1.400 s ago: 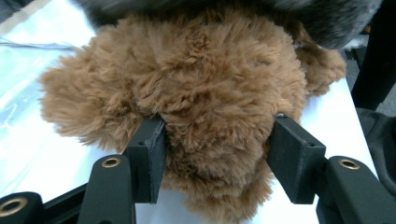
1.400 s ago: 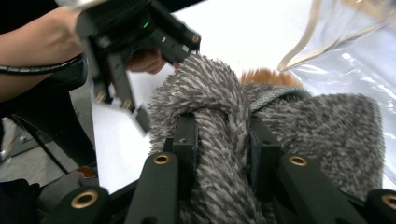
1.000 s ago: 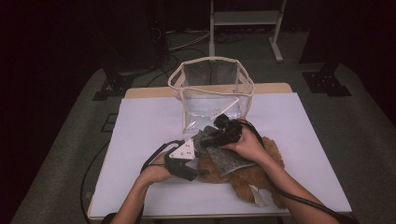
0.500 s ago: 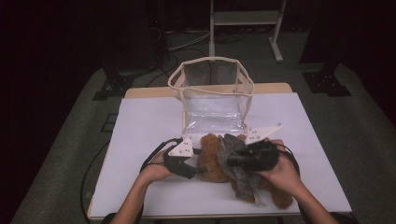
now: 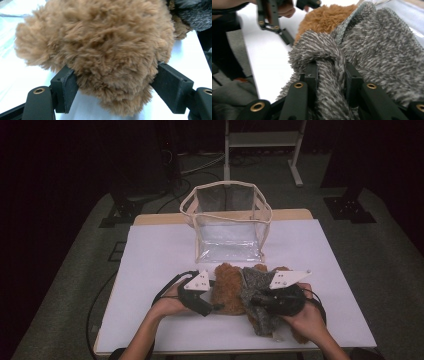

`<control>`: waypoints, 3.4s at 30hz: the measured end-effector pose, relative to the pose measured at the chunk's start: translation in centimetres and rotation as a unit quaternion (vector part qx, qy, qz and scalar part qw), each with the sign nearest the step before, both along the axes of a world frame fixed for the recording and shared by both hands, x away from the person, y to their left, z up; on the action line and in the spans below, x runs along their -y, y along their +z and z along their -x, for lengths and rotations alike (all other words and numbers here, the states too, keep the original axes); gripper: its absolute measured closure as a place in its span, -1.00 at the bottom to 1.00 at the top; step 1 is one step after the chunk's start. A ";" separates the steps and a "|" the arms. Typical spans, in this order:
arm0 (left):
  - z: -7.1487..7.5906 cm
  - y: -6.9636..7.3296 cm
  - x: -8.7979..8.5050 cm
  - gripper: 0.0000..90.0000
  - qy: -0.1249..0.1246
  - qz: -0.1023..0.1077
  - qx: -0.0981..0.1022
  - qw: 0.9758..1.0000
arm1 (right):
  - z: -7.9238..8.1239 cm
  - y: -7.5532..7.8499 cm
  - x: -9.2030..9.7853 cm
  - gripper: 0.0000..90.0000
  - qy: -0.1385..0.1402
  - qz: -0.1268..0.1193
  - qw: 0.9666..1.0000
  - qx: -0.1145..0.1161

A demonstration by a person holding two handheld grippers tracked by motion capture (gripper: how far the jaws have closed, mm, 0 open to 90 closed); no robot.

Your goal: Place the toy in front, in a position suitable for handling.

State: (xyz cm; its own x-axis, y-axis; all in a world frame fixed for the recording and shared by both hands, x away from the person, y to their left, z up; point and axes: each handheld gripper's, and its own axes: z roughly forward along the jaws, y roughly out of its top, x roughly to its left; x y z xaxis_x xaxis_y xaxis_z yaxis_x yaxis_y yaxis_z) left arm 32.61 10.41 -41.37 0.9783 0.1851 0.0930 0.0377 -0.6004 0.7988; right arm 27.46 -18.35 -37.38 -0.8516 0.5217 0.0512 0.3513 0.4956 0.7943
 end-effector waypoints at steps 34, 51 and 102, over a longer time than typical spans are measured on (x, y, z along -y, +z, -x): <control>-0.6 -0.7 2.5 -0.90 0.030 -0.005 0.099 0.995 | -3.1 0.1 2.7 0.56 -0.058 -0.026 0.998 0.018; 0.8 1.4 3.7 -0.02 0.007 -0.012 0.129 0.992 | -3.7 0.8 3.3 0.56 -0.020 -0.087 0.996 -0.004; 0.0 0.6 0.1 -0.11 0.047 -0.015 0.098 0.994 | -6.0 1.6 -1.1 0.57 0.022 -0.048 0.999 0.010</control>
